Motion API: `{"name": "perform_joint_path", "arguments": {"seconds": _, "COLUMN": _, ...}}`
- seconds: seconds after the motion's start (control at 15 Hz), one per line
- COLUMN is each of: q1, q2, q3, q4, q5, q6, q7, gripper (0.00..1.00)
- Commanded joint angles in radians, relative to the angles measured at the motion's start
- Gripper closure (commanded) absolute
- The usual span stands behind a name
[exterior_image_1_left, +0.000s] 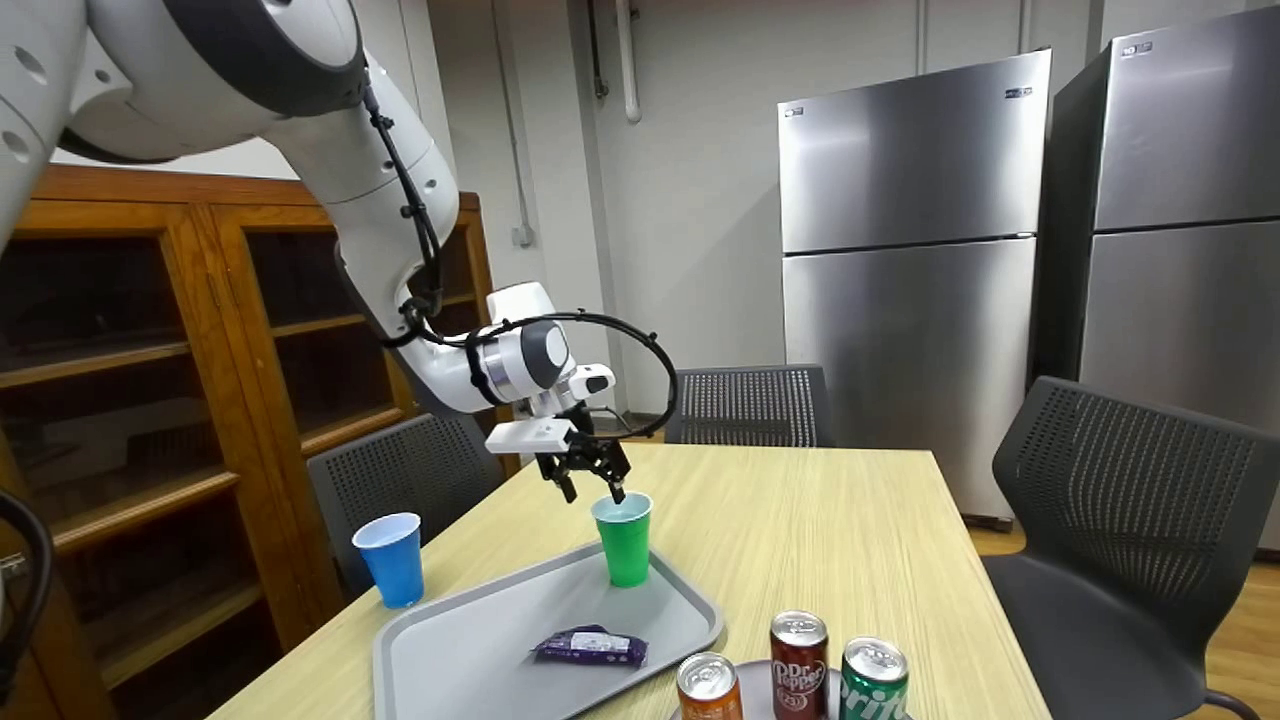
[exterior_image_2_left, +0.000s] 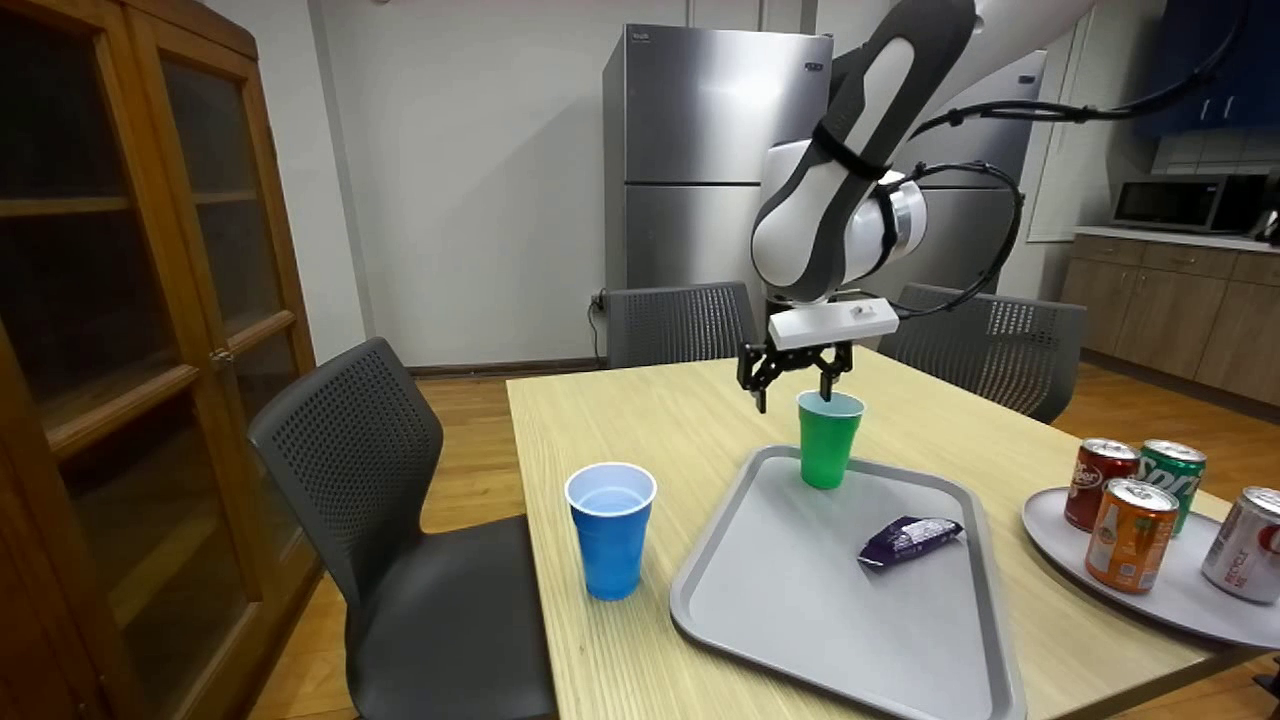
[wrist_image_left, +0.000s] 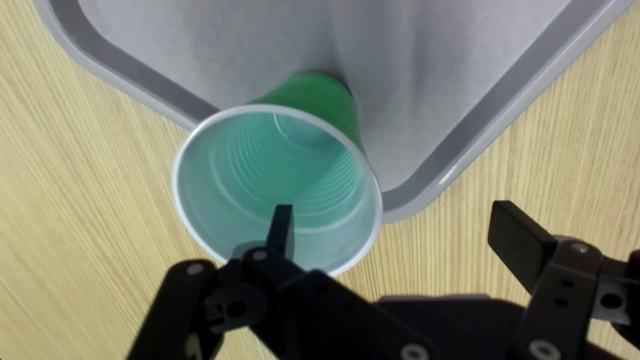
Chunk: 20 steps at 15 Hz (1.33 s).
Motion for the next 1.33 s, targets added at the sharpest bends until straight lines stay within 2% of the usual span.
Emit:
{"name": "perform_joint_path", "arguments": {"seconds": 0.0, "q1": 0.026, "q2": 0.041, "q3": -0.024, "q4": 0.06, "q5": 0.007, "q6": -0.046, "q7": 0.024, "gripper": 0.0}}
{"name": "perform_joint_path", "arguments": {"seconds": 0.07, "q1": 0.028, "q2": 0.048, "q3": -0.027, "q4": 0.065, "q5": 0.007, "q6": -0.049, "q7": 0.024, "gripper": 0.0}}
{"name": "perform_joint_path", "arguments": {"seconds": 0.13, "q1": 0.03, "q2": 0.052, "q3": -0.029, "q4": 0.068, "q5": 0.005, "q6": -0.053, "q7": 0.023, "gripper": 0.19}}
{"name": "perform_joint_path", "arguments": {"seconds": 0.8, "q1": 0.058, "q2": 0.02, "q3": -0.036, "q4": 0.043, "q5": -0.008, "q6": -0.085, "q7": 0.026, "gripper": 0.97}}
{"name": "perform_joint_path", "arguments": {"seconds": 0.93, "q1": 0.067, "q2": 0.015, "q3": -0.043, "q4": 0.037, "q5": -0.011, "q6": -0.093, "q7": 0.034, "gripper": 1.0}}
{"name": "perform_joint_path", "arguments": {"seconds": 1.27, "q1": 0.094, "q2": -0.004, "q3": -0.065, "q4": 0.022, "q5": -0.023, "q6": -0.107, "q7": 0.067, "gripper": 0.99}}
